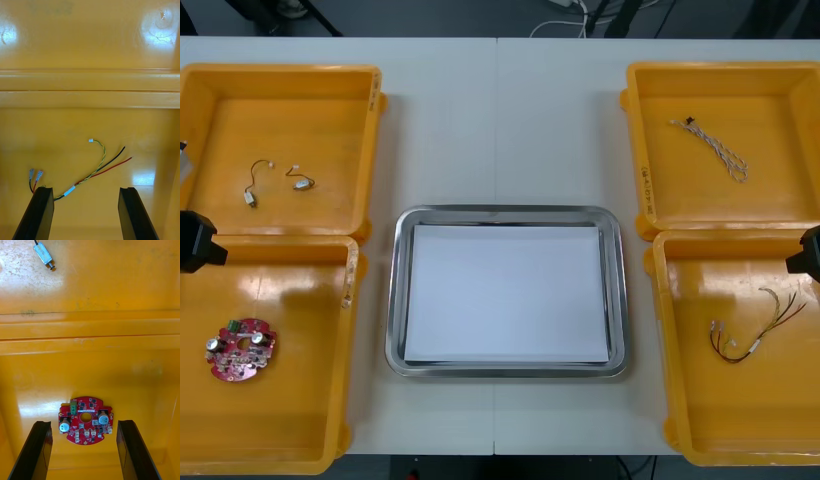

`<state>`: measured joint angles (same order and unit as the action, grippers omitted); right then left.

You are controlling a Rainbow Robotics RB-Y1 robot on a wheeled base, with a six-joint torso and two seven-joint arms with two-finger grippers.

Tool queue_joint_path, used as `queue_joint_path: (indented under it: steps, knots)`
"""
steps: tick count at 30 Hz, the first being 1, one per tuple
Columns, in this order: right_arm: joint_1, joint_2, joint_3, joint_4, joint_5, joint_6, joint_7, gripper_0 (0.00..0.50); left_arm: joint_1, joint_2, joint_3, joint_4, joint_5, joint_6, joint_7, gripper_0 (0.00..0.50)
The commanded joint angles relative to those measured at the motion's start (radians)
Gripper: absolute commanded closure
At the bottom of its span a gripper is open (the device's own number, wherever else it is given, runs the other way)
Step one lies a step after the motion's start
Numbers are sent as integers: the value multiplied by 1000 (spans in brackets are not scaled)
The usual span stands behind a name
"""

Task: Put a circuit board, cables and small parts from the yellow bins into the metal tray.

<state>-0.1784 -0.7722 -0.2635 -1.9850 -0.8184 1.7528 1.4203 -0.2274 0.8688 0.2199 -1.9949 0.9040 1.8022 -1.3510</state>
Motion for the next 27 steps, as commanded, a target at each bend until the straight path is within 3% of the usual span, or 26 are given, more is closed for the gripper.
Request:
queue_joint_path:
  steps: [1,8,17,27]
  knots:
    - [10,-39,-34,-5,-7,5,3,0,16,52,13,-9,1,-15,-60,0]
    - [-9,-55,-51,-35,21,27,3,0,62,52,13,-9,3,-72,-62,0]
    - [34,2,-53,-37,41,28,-24,0,128,52,12,-9,10,-167,-65,0]
    - [119,68,-57,-95,45,-7,-230,0,203,52,7,-9,32,-238,-68,0]
